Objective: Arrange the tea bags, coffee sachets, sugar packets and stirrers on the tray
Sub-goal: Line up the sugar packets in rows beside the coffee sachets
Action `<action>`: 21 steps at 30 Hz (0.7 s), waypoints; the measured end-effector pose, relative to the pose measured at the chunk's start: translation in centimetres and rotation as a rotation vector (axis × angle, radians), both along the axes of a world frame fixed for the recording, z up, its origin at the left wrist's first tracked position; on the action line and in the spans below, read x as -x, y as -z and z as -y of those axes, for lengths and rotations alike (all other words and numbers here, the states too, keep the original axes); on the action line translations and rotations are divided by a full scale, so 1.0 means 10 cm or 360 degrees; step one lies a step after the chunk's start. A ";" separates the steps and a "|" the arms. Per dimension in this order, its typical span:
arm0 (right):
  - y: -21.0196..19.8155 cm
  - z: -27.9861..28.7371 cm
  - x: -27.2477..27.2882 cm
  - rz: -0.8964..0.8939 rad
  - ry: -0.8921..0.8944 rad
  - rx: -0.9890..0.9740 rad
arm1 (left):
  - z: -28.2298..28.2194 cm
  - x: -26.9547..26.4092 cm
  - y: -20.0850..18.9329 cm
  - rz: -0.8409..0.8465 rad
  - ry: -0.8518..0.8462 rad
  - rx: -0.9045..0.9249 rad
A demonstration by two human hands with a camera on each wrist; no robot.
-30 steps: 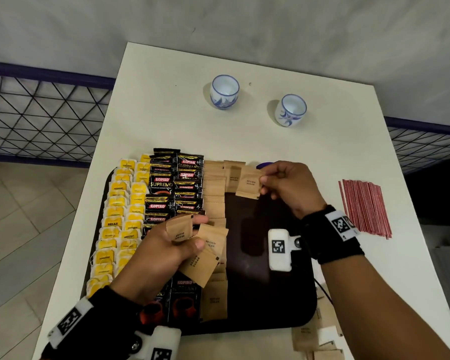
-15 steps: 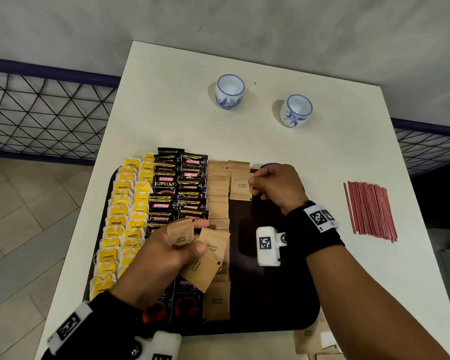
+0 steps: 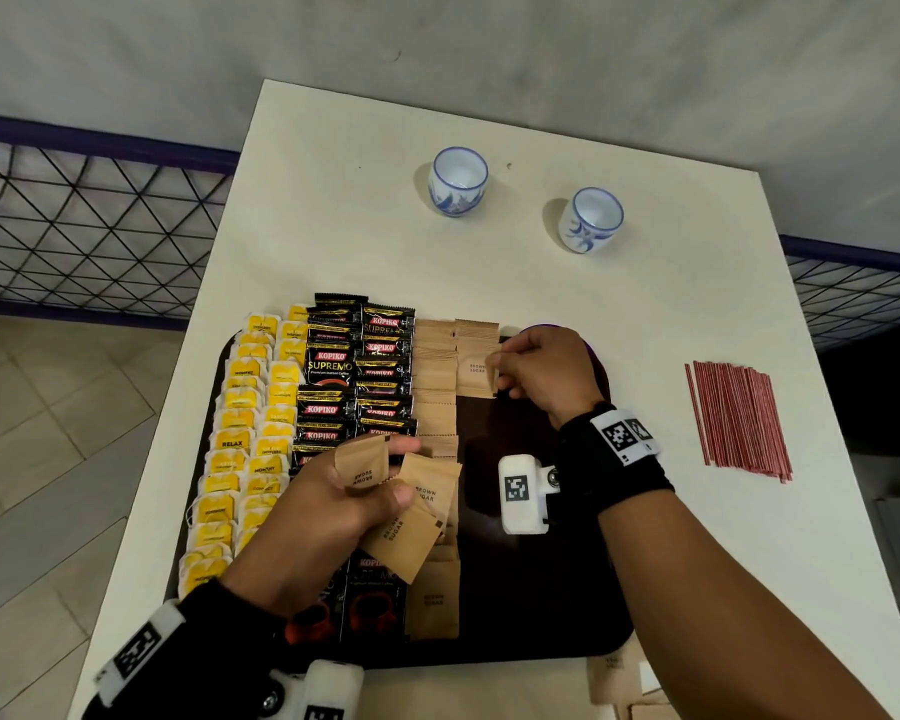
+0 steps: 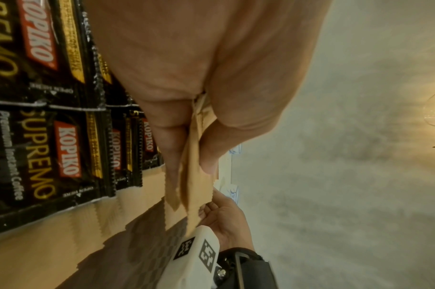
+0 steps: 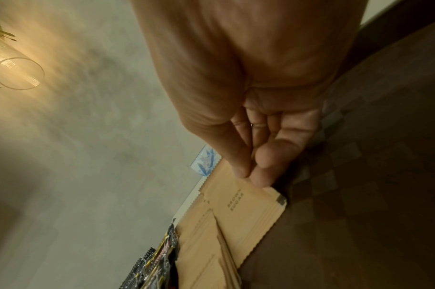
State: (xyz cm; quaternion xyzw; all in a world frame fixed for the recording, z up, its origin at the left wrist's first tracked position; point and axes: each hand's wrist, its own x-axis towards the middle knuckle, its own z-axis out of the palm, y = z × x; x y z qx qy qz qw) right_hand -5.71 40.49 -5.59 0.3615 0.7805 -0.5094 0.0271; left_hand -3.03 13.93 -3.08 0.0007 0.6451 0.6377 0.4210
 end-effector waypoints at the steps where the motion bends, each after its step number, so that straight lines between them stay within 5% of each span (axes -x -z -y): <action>1: 0.00 0.00 0.00 -0.0001 -0.0001 -0.0003 | 0.00 0.00 0.00 0.0001 -0.0006 0.0000; 16: -0.05 -0.01 -0.07 -0.0005 0.0070 0.0016 | -0.03 0.00 0.02 0.0036 -0.0050 0.0023; 21: -0.34 0.18 -0.26 -0.0043 -0.0150 0.0123 | -0.06 0.02 -0.01 0.0012 -0.0088 0.0035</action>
